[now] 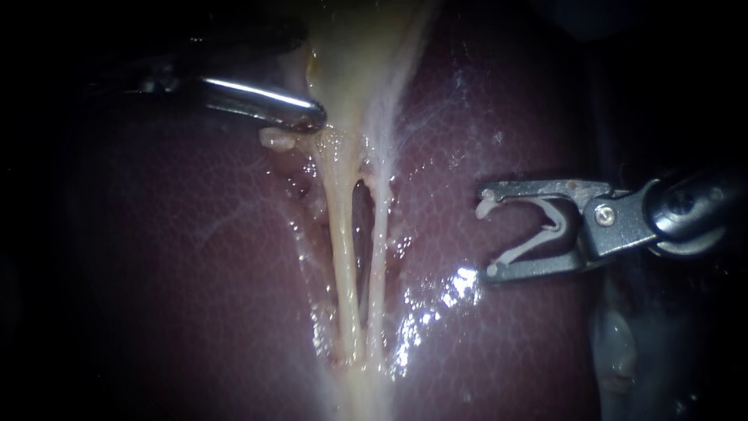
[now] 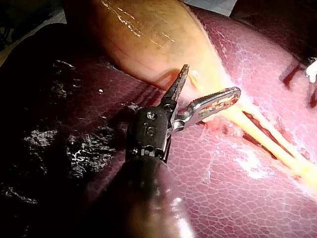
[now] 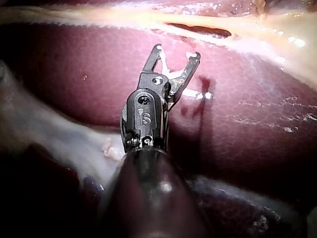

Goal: Grabbing gallbladder

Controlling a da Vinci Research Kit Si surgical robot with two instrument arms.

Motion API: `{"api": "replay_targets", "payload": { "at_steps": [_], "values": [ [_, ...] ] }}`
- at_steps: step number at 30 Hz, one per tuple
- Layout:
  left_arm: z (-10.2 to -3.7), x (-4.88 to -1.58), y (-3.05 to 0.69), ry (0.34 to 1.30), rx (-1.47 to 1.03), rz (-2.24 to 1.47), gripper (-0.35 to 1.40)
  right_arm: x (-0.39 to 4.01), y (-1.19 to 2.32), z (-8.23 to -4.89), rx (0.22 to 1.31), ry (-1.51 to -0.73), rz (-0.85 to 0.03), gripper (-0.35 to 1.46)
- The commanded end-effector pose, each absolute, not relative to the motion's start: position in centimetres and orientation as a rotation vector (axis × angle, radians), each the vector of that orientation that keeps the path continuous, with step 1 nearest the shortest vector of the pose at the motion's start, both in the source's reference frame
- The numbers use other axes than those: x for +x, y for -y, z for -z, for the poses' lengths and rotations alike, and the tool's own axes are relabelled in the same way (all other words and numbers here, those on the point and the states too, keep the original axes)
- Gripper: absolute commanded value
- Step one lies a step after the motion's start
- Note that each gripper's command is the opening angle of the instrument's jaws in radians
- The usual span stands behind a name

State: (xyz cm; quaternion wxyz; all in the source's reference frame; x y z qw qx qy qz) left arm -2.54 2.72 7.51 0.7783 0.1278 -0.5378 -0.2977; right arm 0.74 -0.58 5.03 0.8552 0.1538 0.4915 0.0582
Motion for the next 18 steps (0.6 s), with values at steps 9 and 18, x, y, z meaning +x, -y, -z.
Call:
{"api": "replay_targets", "payload": {
  "at_steps": [9,18],
  "values": [
    [-7.70,-2.56,-2.32,1.155,0.301,0.655,0.86,0.74,0.58,-5.03,0.324,-1.033,-0.122,0.50],
    [-8.14,-2.59,-2.26,1.130,0.341,0.666,0.79,0.73,0.58,-5.03,0.324,-1.033,-0.122,0.50]
  ]
}}
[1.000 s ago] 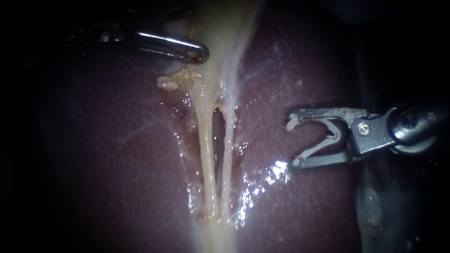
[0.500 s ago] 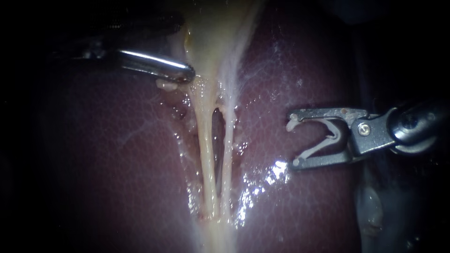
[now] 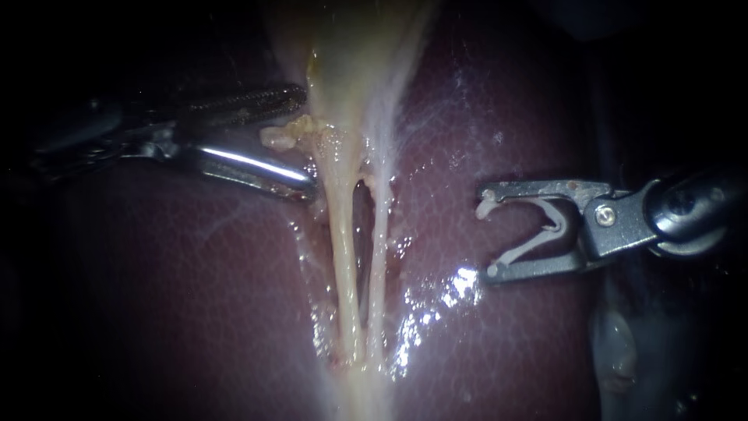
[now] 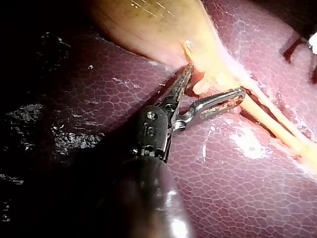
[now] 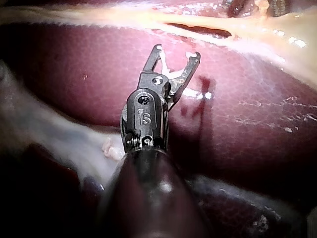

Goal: Grabbing gallbladder

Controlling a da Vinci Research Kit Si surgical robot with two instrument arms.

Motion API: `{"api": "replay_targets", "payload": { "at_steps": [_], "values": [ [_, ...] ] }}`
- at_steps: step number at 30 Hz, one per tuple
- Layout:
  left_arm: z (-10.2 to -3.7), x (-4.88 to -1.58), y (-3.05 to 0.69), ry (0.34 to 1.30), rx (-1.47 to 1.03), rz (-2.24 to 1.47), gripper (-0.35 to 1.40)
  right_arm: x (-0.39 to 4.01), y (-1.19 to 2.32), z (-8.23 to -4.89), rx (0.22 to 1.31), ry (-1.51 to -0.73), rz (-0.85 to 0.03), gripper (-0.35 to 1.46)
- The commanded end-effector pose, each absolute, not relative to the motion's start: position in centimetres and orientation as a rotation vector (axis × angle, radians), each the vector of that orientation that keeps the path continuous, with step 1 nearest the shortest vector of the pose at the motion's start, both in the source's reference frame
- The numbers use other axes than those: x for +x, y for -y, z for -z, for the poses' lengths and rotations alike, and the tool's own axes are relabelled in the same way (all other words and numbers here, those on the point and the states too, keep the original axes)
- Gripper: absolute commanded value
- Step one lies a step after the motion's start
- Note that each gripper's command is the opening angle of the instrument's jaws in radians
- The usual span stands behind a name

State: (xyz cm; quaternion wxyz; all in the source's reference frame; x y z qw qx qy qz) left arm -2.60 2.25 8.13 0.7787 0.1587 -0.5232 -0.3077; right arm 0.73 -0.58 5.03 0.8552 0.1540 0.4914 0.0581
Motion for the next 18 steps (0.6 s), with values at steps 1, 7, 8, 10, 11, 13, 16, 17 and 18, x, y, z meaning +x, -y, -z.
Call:
{"api": "replay_targets", "payload": {
  "at_steps": [1,7,8,10,11,13,16,17,18],
  "values": [
    [-8.15,-2.59,-2.26,1.127,0.346,0.669,0.79,0.73,0.58,-5.03,0.324,-1.033,-0.122,0.50],
    [-8.19,-2.58,-2.27,1.118,0.373,0.693,0.69,0.73,0.58,-5.03,0.324,-1.034,-0.122,0.50],
    [-8.19,-2.58,-2.27,1.114,0.377,0.698,0.66,0.73,0.58,-5.03,0.324,-1.034,-0.122,0.50],
    [-8.20,-2.56,-2.27,1.109,0.383,0.700,0.61,0.73,0.58,-5.03,0.324,-1.034,-0.122,0.50],
    [-8.20,-2.54,-2.27,1.105,0.391,0.709,0.57,0.72,0.58,-5.03,0.324,-1.034,-0.122,0.50],
    [-8.22,-2.50,-2.28,1.099,0.402,0.714,0.51,0.72,0.58,-5.03,0.324,-1.034,-0.122,0.50],
    [-8.25,-2.43,-2.29,1.084,0.419,0.722,0.39,0.72,0.58,-5.03,0.324,-1.034,-0.122,0.50],
    [-8.26,-2.41,-2.30,1.082,0.427,0.723,0.34,0.72,0.58,-5.03,0.324,-1.034,-0.122,0.50],
    [-8.28,-2.39,-2.30,1.075,0.426,0.722,0.32,0.72,0.58,-5.03,0.324,-1.034,-0.122,0.50]
  ]
}}
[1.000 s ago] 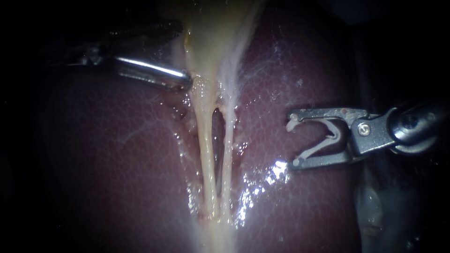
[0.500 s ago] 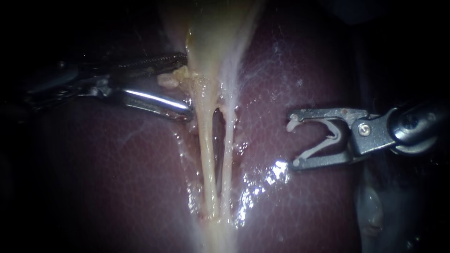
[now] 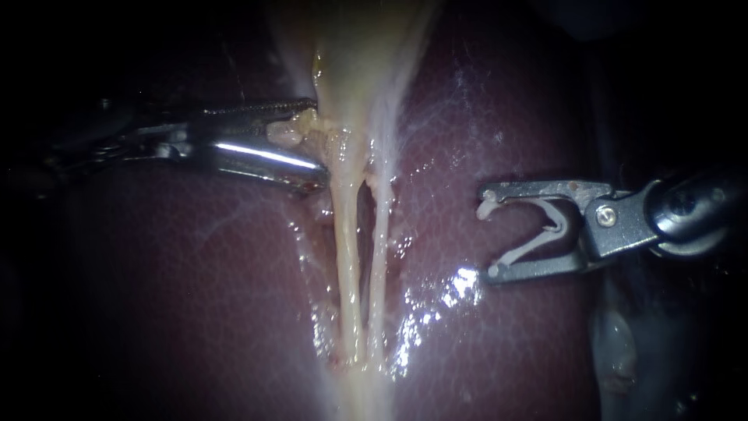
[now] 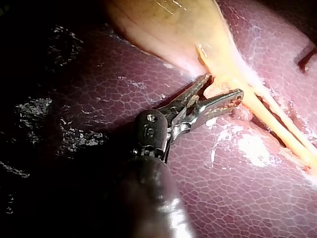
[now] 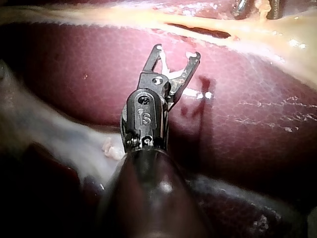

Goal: Grabbing gallbladder

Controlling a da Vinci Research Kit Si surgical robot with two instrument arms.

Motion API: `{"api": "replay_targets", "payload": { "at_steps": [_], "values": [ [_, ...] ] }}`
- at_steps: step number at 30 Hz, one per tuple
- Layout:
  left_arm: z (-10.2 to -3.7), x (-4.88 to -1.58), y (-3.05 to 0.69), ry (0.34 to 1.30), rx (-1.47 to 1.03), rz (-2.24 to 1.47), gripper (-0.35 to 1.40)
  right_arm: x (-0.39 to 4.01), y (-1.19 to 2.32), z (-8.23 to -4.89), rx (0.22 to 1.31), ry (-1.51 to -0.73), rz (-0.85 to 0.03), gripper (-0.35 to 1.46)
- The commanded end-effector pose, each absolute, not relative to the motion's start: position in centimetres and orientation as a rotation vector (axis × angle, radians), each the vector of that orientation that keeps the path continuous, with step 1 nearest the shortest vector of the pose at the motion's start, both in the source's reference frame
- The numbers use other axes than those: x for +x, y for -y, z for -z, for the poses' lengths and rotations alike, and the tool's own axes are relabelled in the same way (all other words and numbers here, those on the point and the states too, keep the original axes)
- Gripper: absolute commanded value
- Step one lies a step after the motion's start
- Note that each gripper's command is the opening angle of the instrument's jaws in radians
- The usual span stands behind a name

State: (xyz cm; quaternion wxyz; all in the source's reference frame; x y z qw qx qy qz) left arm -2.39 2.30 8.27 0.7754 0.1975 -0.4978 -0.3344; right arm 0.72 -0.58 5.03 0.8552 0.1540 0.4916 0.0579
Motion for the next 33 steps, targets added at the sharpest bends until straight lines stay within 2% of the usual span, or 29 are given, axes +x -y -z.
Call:
{"api": "replay_targets", "payload": {
  "at_steps": [1,4,7,9,22,33],
  "values": [
    [-8.29,-2.38,-2.31,1.072,0.425,0.722,0.26,0.72,0.58,-5.03,0.324,-1.034,-0.122,0.50],
    [-8.30,-2.35,-2.31,1.055,0.430,0.716,0.05,0.73,0.58,-5.03,0.324,-1.034,-0.122,0.50],
    [-8.30,-2.34,-2.30,1.037,0.438,0.716,-0.28,0.73,0.58,-5.03,0.324,-1.034,-0.122,0.50],
    [-8.29,-2.32,-2.29,1.031,0.438,0.716,-0.35,0.73,0.58,-5.03,0.324,-1.034,-0.122,0.50],
    [-7.96,-2.24,-2.31,1.027,0.467,0.719,-0.35,0.72,0.58,-5.03,0.324,-1.034,-0.122,0.50],
    [-7.26,-1.87,-2.76,1.047,0.468,0.753,-0.35,0.72,0.58,-5.03,0.324,-1.034,-0.122,0.50]
  ]
}}
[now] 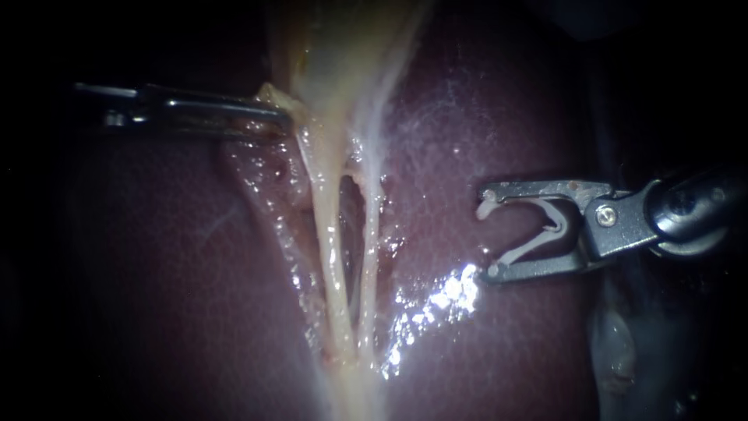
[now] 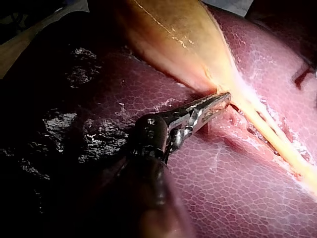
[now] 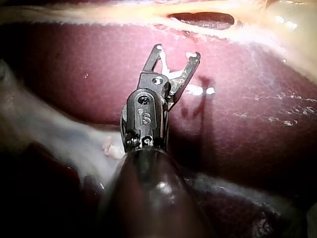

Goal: Grabbing gallbladder

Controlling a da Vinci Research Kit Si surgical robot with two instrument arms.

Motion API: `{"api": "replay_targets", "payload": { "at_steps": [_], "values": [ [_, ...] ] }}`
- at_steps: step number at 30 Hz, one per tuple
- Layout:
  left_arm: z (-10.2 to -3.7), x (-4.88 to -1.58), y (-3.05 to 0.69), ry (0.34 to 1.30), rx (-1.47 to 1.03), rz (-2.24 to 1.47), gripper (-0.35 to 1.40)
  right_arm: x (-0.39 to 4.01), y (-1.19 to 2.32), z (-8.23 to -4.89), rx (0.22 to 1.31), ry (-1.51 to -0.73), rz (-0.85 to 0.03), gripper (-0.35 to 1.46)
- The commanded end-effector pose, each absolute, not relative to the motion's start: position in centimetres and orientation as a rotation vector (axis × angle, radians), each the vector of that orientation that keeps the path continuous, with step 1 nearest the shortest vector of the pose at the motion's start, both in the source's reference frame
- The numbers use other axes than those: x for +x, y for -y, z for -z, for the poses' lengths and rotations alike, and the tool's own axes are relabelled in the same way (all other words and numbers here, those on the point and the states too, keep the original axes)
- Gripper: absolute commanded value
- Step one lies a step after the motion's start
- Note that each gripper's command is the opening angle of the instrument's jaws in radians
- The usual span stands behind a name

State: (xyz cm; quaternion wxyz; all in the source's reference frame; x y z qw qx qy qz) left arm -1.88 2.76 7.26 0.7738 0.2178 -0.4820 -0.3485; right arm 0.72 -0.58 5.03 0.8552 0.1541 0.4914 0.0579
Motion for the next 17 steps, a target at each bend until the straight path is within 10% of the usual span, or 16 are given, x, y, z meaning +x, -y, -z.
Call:
{"api": "replay_targets", "payload": {
  "at_steps": [1,17],
  "values": [
    [-7.22,-1.83,-2.79,1.048,0.466,0.757,-0.35,0.72,0.58,-5.03,0.324,-1.034,-0.122,0.50],
    [-7.13,-1.70,-2.88,1.055,0.446,0.766,-0.35,0.72,0.58,-5.03,0.324,-1.034,-0.122,0.50]
  ]
}}
